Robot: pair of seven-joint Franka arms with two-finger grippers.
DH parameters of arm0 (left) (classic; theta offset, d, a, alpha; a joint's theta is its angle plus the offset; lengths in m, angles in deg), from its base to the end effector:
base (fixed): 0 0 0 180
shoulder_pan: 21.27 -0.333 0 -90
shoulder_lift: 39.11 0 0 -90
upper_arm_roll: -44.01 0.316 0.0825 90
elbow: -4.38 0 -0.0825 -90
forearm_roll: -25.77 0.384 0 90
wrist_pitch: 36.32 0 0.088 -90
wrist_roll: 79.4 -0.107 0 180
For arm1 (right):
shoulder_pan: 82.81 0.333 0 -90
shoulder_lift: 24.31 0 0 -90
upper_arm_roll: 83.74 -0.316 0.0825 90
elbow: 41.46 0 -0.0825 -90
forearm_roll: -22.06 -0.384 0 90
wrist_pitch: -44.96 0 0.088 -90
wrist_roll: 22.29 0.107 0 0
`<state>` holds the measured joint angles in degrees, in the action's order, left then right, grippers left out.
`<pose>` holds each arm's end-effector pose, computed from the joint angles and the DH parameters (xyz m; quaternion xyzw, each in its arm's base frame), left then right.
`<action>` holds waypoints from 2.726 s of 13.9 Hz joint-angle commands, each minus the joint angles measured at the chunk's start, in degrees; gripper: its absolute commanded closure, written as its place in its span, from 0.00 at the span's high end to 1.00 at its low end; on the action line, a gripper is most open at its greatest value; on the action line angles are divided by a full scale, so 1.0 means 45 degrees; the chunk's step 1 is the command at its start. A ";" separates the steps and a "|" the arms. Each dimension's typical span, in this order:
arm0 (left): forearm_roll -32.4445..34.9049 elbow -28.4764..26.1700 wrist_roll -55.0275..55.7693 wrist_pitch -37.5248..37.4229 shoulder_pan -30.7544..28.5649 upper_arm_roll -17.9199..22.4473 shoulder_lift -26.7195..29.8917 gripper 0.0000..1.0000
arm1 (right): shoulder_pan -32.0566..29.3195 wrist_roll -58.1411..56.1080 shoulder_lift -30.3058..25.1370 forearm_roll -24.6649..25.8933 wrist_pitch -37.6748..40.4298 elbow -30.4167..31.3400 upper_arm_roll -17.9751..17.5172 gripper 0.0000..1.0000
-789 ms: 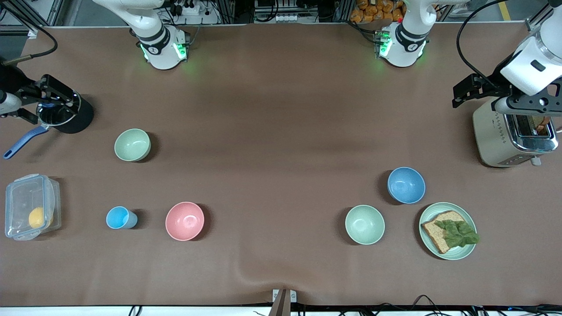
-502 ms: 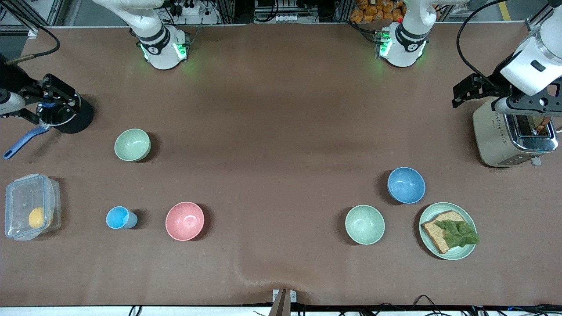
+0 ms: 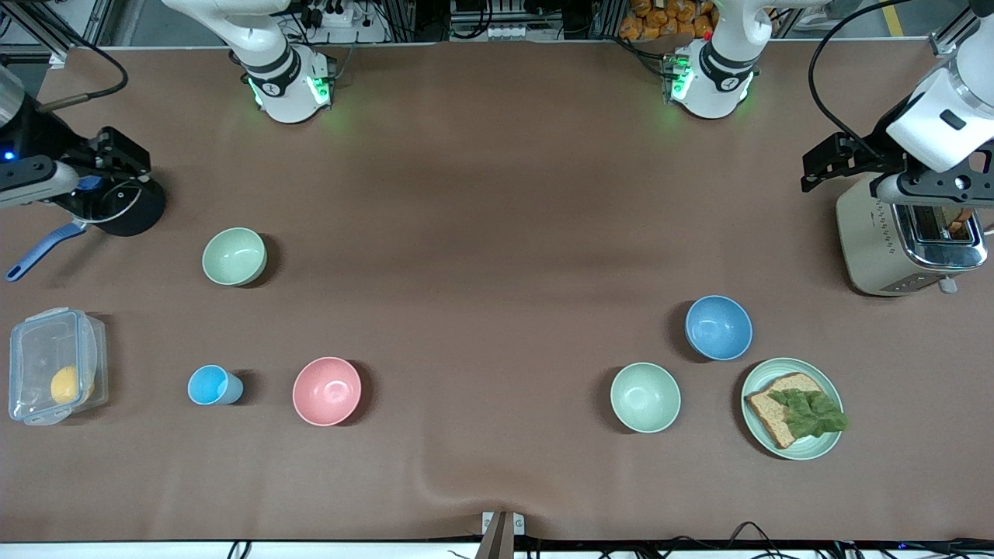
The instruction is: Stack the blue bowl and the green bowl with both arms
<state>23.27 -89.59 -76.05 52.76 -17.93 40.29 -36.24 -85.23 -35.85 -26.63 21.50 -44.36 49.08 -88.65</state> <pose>0.5315 -0.0715 0.6178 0.9991 -0.0323 -0.0194 0.0185 0.5404 0.0256 0.6411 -0.9901 -0.1397 -0.0098 0.0022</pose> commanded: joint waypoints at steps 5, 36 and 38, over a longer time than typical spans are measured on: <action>0.0399 0.0217 -0.0236 -0.0126 -0.0137 -0.0072 -0.1124 1.00 | -0.1393 -0.0615 0.1863 0.0143 0.0278 -0.0257 0.0035 1.00; 0.0400 0.2053 -0.0157 0.1082 -0.1446 -0.0033 -0.6339 1.00 | -0.3974 -0.3647 0.4090 -0.0696 -1.0365 0.8453 -0.0024 0.87; 0.0438 0.2034 -0.0177 0.1453 -0.1408 -0.0014 -0.6730 1.00 | -0.3953 -0.3879 0.4148 -0.0716 -1.0366 0.8590 -0.0024 0.79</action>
<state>24.26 -82.28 -76.05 58.64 -24.15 40.52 -64.37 -102.67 -51.19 -7.42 19.82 -90.01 86.18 -88.24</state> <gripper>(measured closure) 0.000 0.176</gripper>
